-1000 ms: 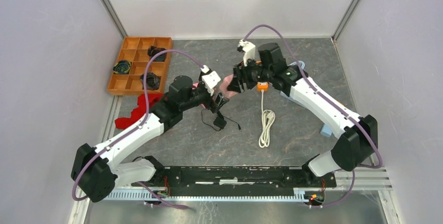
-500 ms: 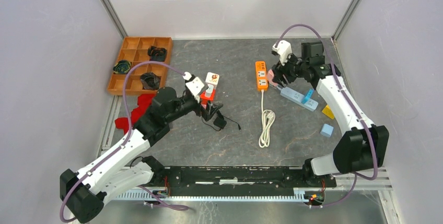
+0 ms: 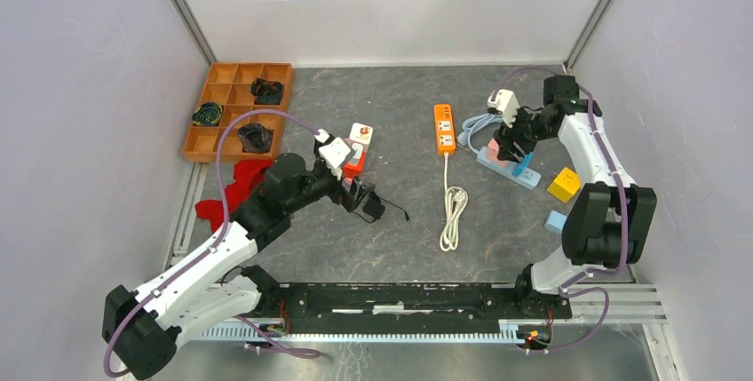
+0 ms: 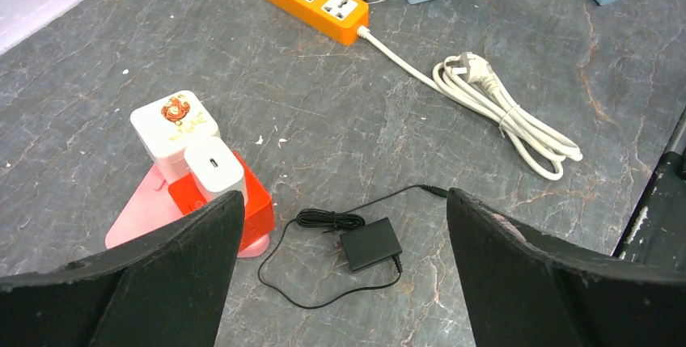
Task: Insert the plug
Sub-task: Insert the plug into the socket.
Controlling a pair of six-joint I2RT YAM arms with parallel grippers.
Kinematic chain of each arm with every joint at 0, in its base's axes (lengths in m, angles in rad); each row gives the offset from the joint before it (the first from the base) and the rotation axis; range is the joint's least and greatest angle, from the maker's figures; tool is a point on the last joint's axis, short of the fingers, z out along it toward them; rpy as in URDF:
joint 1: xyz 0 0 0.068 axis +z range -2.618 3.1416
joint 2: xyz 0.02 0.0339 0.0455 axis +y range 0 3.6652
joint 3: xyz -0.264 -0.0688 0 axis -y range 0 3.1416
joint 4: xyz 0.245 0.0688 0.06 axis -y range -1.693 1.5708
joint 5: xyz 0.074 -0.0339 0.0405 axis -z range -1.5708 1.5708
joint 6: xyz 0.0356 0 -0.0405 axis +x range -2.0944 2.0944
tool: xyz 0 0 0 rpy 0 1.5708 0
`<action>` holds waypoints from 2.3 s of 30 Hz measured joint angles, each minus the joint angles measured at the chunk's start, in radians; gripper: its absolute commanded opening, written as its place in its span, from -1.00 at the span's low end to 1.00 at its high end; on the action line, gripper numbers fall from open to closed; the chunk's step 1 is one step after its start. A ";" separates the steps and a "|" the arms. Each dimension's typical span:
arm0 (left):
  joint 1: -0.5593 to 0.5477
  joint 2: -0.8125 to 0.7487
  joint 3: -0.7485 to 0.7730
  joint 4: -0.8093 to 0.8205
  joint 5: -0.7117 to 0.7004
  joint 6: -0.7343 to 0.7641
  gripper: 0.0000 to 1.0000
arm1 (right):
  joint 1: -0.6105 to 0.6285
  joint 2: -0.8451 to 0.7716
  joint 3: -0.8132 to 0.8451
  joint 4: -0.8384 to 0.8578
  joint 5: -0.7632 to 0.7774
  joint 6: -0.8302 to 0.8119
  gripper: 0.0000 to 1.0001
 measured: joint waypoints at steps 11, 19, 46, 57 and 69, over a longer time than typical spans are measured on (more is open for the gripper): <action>0.000 0.039 0.000 0.000 -0.001 0.000 0.99 | -0.076 0.095 0.057 -0.074 -0.045 -0.154 -0.40; 0.000 0.065 0.000 0.000 -0.001 0.000 0.99 | -0.101 0.125 0.074 -0.086 -0.068 -0.202 -0.40; 0.000 0.074 0.000 0.000 -0.001 0.000 0.99 | -0.115 0.192 0.074 -0.090 -0.091 -0.231 -0.39; 0.000 0.074 0.000 0.000 -0.001 0.000 0.99 | -0.131 0.192 0.065 -0.081 -0.087 -0.227 -0.39; 0.000 0.074 0.000 0.000 -0.001 0.000 0.99 | -0.134 0.201 0.051 -0.065 -0.097 -0.227 -0.35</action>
